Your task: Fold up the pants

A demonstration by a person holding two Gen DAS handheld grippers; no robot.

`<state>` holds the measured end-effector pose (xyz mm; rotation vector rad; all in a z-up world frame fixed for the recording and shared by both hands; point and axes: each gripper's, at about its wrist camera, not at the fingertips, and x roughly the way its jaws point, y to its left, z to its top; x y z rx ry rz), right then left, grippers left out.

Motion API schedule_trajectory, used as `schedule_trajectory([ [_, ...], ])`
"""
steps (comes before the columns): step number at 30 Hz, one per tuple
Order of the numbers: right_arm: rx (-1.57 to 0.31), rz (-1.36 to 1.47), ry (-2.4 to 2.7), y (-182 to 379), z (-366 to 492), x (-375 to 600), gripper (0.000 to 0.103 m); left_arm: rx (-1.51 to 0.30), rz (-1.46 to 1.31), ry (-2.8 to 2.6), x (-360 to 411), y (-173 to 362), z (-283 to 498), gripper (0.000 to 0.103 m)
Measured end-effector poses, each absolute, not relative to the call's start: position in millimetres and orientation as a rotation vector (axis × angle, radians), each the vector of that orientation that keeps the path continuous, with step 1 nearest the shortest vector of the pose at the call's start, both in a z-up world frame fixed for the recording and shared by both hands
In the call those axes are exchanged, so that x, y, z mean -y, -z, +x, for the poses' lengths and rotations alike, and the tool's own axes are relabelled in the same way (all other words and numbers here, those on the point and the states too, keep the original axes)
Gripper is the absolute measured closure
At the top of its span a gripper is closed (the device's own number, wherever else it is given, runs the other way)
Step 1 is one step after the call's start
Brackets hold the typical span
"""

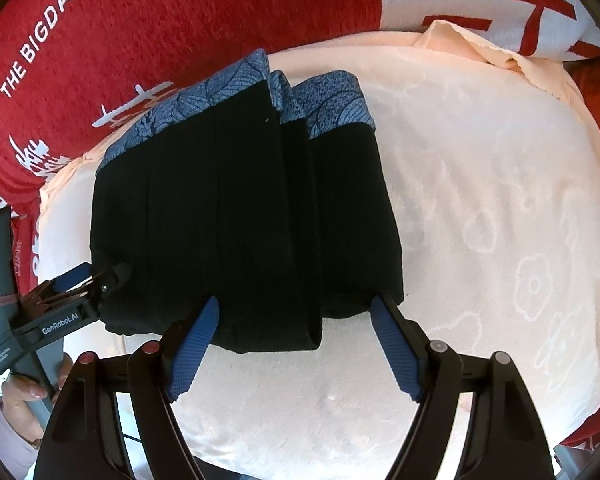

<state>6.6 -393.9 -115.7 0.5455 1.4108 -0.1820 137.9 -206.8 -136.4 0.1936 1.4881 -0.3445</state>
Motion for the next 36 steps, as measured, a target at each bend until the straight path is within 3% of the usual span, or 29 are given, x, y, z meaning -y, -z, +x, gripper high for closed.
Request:
schedule_trajectory([
  [15,-1.365,0.629,0.105,115,1,420,0.022,-1.476,0.083,0.394,166,128,177,0.001],
  [32,-1.247,0.938,-0.164,160,6,491,0.02,-1.636,-0.215,0.712,154,189,217,0.001],
  [36,-1.228,0.943,-0.24,168,16,490,0.015,-1.641,-0.238,0.734,167,199,220,0.001],
])
